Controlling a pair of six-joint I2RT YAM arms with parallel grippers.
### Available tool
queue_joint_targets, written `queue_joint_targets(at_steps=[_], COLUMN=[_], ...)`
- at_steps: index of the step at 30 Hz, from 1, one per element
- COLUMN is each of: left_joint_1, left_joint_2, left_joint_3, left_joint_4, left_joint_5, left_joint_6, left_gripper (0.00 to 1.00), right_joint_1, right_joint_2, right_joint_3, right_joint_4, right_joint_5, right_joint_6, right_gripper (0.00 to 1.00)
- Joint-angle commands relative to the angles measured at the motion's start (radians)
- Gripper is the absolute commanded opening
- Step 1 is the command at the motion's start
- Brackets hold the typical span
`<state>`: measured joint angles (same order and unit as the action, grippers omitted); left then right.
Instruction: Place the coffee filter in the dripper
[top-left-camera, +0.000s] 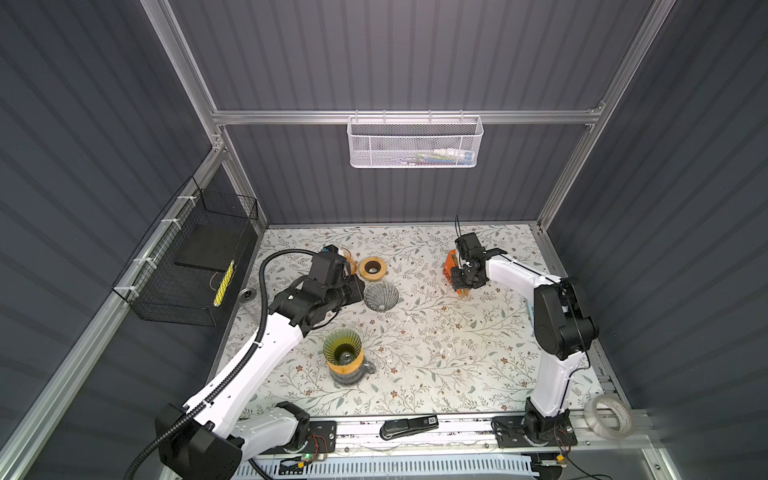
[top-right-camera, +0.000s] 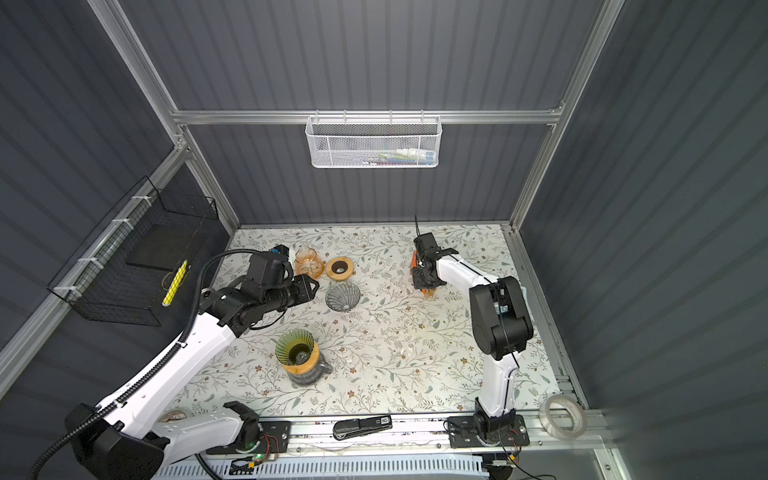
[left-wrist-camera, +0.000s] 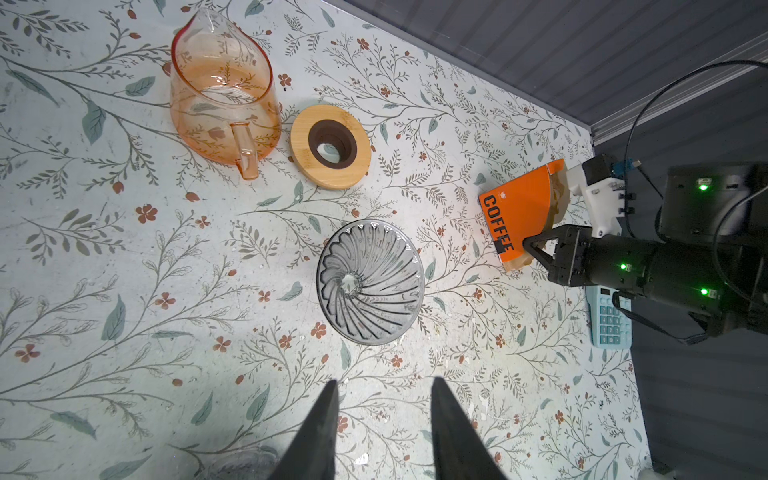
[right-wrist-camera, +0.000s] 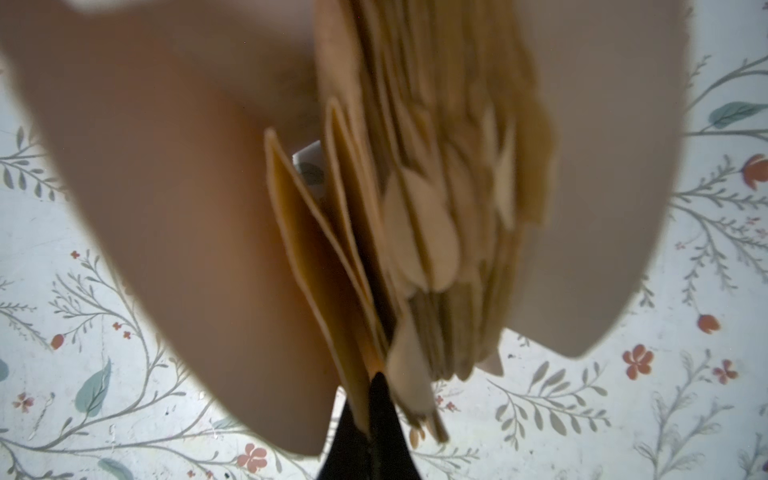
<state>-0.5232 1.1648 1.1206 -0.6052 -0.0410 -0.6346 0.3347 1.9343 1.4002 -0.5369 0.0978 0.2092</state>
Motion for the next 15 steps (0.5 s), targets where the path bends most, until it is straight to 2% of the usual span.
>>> queue_joint_targets(at_steps=[1,15], left_joint_1=[-0.004,-0.004], left_joint_2=[-0.014,-0.052], left_joint_3=[0.012,0.002], left_joint_4=[-0.012,-0.022], left_joint_5=[-0.01,-0.013], left_joint_6=[0.015,0.012], left_gripper=[0.38,0.37], right_joint_1=[0.002,0.005], right_joint_2=[-0.034,-0.121], right_joint_3=[0.012,-0.042], right_joint_4=[-0.032,-0.07], right_joint_5=[-0.007,-0.038], right_joint_6=[0.014,0.036], right_gripper=[0.0,0.0])
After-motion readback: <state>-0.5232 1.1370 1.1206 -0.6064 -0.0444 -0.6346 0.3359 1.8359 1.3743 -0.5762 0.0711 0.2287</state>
